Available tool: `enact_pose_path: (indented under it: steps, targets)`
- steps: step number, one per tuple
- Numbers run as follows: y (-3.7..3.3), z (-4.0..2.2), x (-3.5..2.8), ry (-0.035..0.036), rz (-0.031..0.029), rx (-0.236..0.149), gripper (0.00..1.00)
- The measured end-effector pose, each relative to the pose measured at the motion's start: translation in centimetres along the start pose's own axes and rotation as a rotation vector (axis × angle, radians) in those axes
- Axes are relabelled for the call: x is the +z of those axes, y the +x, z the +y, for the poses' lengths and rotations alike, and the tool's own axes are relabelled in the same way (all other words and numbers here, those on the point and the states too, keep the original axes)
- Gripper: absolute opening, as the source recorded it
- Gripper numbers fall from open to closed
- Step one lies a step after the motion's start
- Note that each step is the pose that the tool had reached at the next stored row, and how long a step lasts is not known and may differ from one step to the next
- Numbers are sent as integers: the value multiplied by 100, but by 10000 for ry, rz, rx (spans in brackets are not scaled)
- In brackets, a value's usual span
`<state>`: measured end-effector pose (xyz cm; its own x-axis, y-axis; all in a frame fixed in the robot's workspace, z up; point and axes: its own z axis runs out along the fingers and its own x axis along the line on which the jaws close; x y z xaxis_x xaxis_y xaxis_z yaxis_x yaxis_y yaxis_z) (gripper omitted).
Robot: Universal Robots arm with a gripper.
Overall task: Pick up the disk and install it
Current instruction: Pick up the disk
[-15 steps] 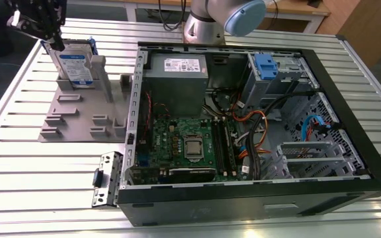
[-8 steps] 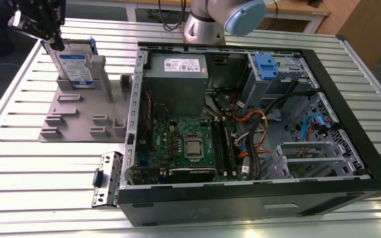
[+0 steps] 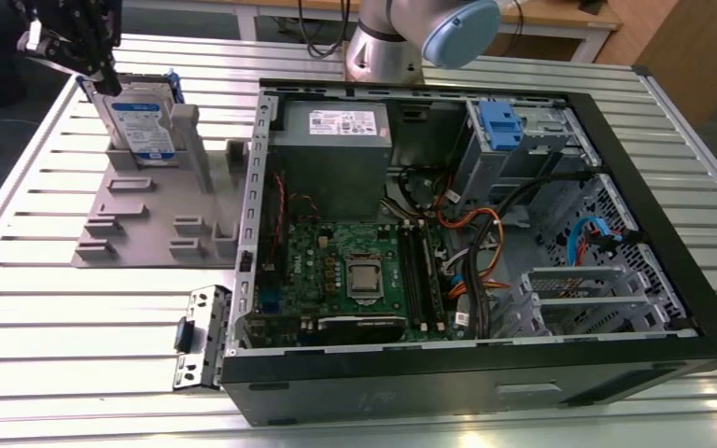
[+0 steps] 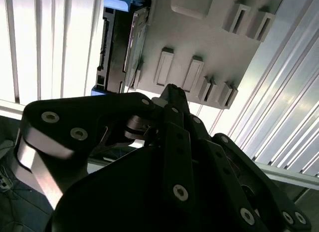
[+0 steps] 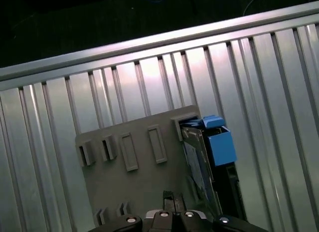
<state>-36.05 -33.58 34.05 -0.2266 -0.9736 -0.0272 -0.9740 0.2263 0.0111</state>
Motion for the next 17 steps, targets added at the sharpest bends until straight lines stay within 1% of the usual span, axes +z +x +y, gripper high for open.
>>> enact_pose_path:
  steps: [9, 15, 16, 17]
  targets:
    - [0, 0, 0, -13, 6, -490, 10]
    - [0, 0, 0, -15, 6, -509, 10]
    - [0, 0, 0, -17, 7, -579, 10]
    - [0, 0, 1, -20, 8, -745, 10]
